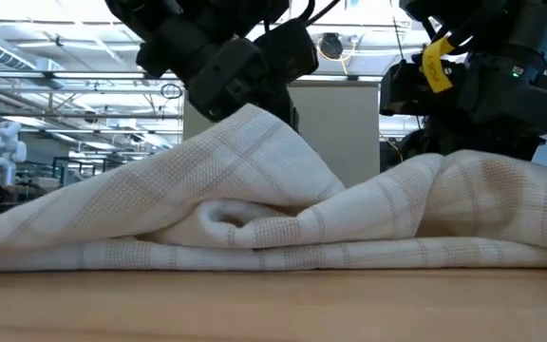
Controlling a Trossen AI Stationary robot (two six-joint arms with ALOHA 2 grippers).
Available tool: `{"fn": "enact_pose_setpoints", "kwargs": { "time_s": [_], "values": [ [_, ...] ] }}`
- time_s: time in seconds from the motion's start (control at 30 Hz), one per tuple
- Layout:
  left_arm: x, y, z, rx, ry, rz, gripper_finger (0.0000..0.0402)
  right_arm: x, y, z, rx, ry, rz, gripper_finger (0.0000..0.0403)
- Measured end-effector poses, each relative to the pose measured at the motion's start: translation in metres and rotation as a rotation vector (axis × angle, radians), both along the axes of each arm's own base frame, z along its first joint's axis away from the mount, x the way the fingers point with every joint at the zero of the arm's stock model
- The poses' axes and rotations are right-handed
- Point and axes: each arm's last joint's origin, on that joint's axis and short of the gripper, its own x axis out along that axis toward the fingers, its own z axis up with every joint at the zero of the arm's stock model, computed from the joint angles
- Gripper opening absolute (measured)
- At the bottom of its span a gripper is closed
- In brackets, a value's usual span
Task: Fold towel
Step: Fold the white patterned towel
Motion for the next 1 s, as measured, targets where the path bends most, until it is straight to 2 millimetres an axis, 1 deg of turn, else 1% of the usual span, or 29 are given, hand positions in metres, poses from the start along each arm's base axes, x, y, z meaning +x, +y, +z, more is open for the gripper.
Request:
{"fn": "enact_pose_setpoints", "kwargs": {
  "time_s": [0.1, 0.2, 0.33, 0.43, 0.5, 0.6, 0.8, 1.0],
  "values": [
    [0.000, -0.006, 0.001, 0.053, -0.022, 0.006, 0.0041, 0.000, 0.000, 0.000, 0.000, 0.000, 0.001, 0.0169],
    [0.000, -0.010, 0.003, 0.076, -0.048, 0.024, 0.0087, 0.000, 0.000, 0.000, 0.000, 0.000, 0.000, 0.0169],
    [0.000, -0.008, 0.003, 0.115, -0.055, 0.078, 0.0145, 0.000, 0.000, 0.000, 0.000, 0.000, 0.000, 0.0169],
    [0.000, -0.006, 0.003, 0.112, -0.054, 0.103, 0.0164, 0.000, 0.000, 0.000, 0.000, -0.001, 0.000, 0.0169],
    [0.001, -0.004, 0.002, 0.098, -0.043, 0.101, 0.0165, 0.000, 0.000, 0.000, 0.000, -0.001, 0.001, 0.0169],
    [-0.001, 0.001, 0.000, 0.059, 0.000, 0.091, 0.0154, 0.000, 0.000, 0.000, -0.001, -0.001, 0.003, 0.0169],
    [-0.001, 0.002, -0.001, 0.028, 0.019, 0.064, 0.0107, 0.000, 0.000, 0.000, -0.003, -0.002, 0.006, 0.0169],
    [-0.001, 0.004, -0.002, 0.063, 0.016, 0.043, 0.0063, 0.000, 0.000, 0.000, -0.002, -0.002, 0.006, 0.0169]
  ]
}}
